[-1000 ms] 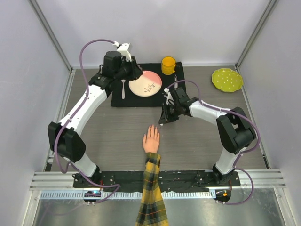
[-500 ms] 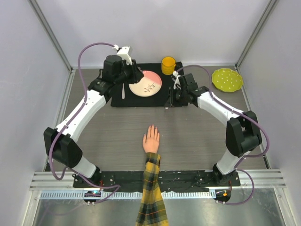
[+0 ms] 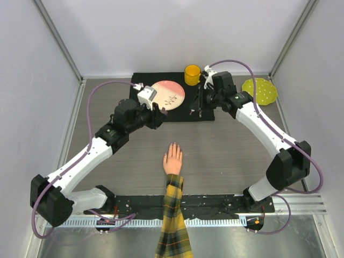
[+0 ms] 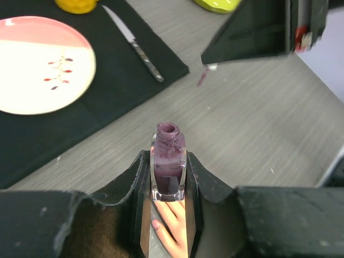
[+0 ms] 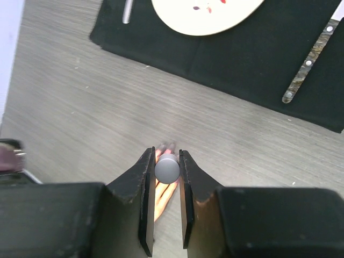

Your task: Paint the nails

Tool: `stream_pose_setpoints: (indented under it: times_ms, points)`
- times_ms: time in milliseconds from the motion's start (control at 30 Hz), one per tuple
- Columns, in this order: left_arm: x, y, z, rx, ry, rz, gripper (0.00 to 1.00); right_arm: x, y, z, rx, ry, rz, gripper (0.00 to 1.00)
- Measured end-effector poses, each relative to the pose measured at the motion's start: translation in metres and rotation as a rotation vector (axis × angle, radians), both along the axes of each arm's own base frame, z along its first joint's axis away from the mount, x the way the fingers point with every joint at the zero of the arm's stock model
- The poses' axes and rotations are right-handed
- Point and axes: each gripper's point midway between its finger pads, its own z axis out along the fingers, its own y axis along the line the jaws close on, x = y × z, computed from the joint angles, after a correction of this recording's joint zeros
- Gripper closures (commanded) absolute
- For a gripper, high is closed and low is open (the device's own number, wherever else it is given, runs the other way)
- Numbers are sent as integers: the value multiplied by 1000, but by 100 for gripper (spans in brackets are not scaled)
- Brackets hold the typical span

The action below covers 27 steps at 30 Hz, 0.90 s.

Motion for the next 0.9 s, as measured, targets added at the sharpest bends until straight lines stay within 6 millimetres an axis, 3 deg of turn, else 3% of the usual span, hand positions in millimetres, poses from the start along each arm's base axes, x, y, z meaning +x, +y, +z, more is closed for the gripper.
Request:
stream_pose_setpoints:
  times_ms: [233, 367, 567, 667, 800, 900]
  points:
    - [-38, -5, -10, -7, -53, -190, 100, -28, -1, 51, 47, -108, 55, 99]
    - [-52, -12, -6, -16, -75, -282, 100, -45, 1, 76, 54, -191, 113, 99]
    - [-79, -9, 13, -13, -153, -399, 100, -77, 31, 98, 28, -247, 268, 99]
    - [-90, -5, 23, -19, -209, -421, 100, -92, 48, 119, 27, -304, 346, 99]
    - [-99, 0, 22, -15, -237, -435, 100, -110, 63, 138, 21, -369, 431, 99]
    - [-99, 0, 20, -7, -237, -443, 100, -123, 76, 140, 2, -404, 507, 99]
